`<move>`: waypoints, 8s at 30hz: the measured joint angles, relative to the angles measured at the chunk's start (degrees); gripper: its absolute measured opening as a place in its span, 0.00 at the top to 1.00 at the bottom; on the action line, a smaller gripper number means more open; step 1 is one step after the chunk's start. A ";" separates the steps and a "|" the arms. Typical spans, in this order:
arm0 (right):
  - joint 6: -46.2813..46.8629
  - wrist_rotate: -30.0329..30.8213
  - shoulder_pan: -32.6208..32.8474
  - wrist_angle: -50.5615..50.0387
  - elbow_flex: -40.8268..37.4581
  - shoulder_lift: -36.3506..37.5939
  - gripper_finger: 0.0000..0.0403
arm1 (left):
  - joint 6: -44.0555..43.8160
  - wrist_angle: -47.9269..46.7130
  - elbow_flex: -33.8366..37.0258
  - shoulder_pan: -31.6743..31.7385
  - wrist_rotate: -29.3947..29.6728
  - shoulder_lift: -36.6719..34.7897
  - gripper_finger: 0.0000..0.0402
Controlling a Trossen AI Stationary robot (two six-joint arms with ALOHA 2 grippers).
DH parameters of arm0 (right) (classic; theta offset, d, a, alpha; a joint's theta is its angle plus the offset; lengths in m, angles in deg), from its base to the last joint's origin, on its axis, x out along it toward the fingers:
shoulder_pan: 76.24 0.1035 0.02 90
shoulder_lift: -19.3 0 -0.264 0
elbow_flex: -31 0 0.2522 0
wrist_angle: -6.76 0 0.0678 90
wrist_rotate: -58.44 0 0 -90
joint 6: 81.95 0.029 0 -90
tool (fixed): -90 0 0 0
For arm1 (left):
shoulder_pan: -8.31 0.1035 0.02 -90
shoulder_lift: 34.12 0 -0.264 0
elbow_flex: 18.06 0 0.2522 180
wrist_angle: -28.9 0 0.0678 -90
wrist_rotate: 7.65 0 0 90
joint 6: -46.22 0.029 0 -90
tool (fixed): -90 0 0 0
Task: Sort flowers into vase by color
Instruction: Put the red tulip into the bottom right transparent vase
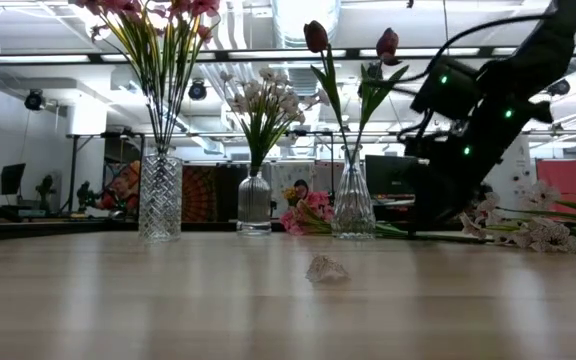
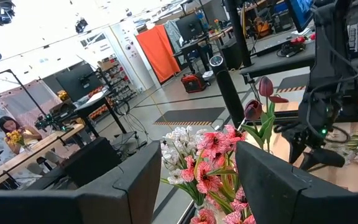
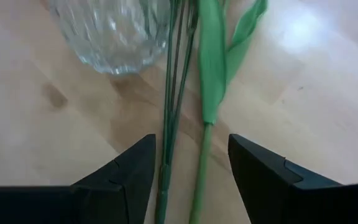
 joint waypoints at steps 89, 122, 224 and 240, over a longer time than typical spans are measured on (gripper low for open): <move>15.71 0.45 -2.12 -13.79 1.97 0.64 0.68 | -0.44 0.00 0.00 -0.01 -0.07 -0.02 0.53; 18.23 19.11 1.35 -30.54 8.15 14.85 0.97 | -1.99 1.36 0.00 0.00 -0.09 -0.02 0.53; -54.08 12.08 8.58 89.00 15.06 -10.54 0.97 | 0.24 1.07 0.00 -0.01 0.42 3.69 0.53; -53.56 12.41 5.82 88.87 14.49 -13.61 0.97 | 0.24 0.79 0.00 -0.01 0.39 3.69 0.53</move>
